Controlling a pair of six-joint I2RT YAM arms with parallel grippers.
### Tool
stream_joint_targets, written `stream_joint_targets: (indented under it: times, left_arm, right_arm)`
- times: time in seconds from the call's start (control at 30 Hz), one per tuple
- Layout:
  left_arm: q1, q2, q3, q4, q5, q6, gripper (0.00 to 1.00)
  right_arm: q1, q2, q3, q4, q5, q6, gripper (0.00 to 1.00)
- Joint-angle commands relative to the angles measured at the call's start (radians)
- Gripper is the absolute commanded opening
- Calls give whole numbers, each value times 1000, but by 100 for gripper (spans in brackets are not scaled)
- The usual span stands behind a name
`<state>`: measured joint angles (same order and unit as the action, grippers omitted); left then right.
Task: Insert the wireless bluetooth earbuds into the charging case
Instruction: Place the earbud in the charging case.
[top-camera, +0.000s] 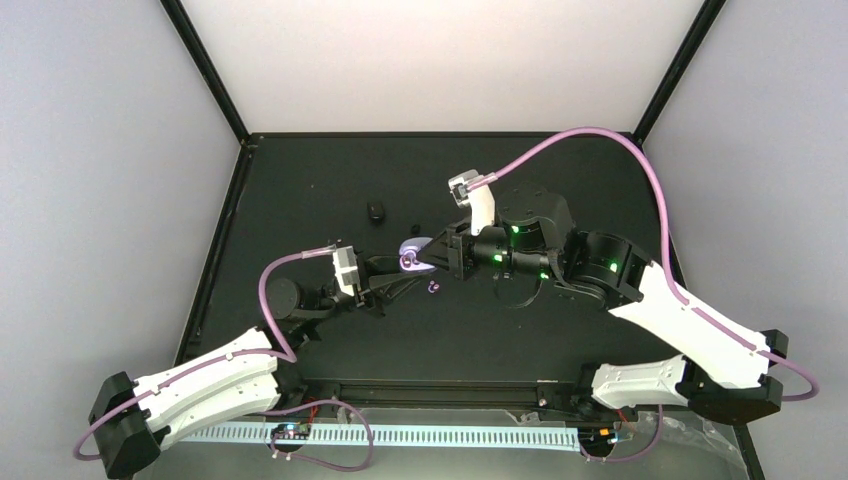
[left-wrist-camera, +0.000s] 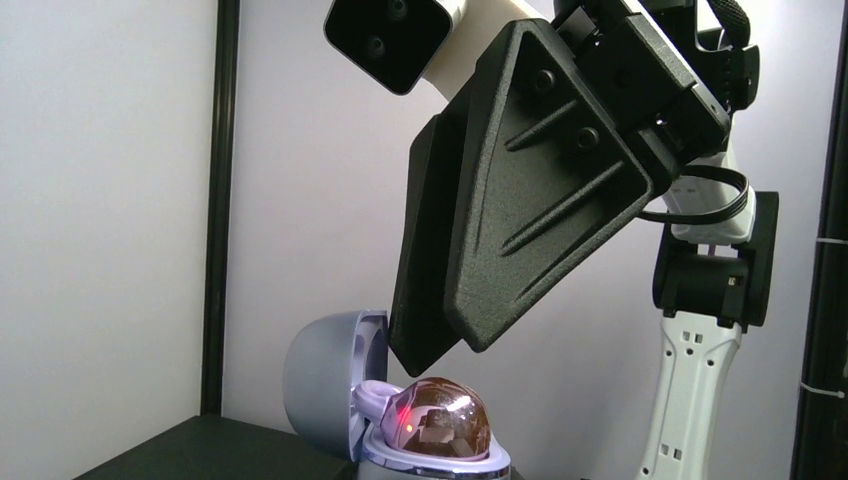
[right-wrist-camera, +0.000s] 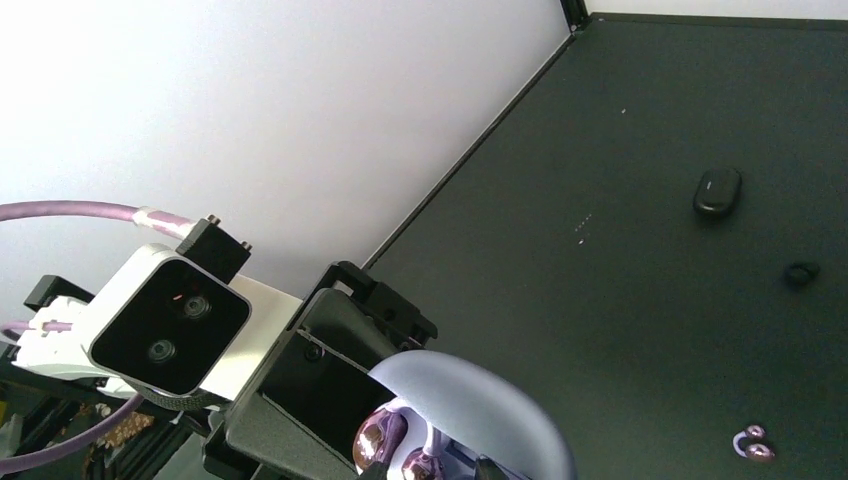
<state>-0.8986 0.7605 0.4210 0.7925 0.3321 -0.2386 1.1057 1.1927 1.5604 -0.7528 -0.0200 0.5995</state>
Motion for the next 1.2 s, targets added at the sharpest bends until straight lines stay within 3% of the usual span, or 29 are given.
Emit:
stream_joint_targets:
  times: [0.0, 0.47, 1.17]
  left_arm:
    - [-7, -10, 19, -2, -23, 16, 2]
    - [-9, 3, 27, -3, -31, 13, 2]
    - [-8, 16, 32, -13, -59, 16, 2]
  right_arm:
    - [5, 14, 28, -17, 26, 10, 22]
    - [12, 37, 28, -22, 49, -2, 20]
    - [37, 62, 49, -56, 104, -26, 10]
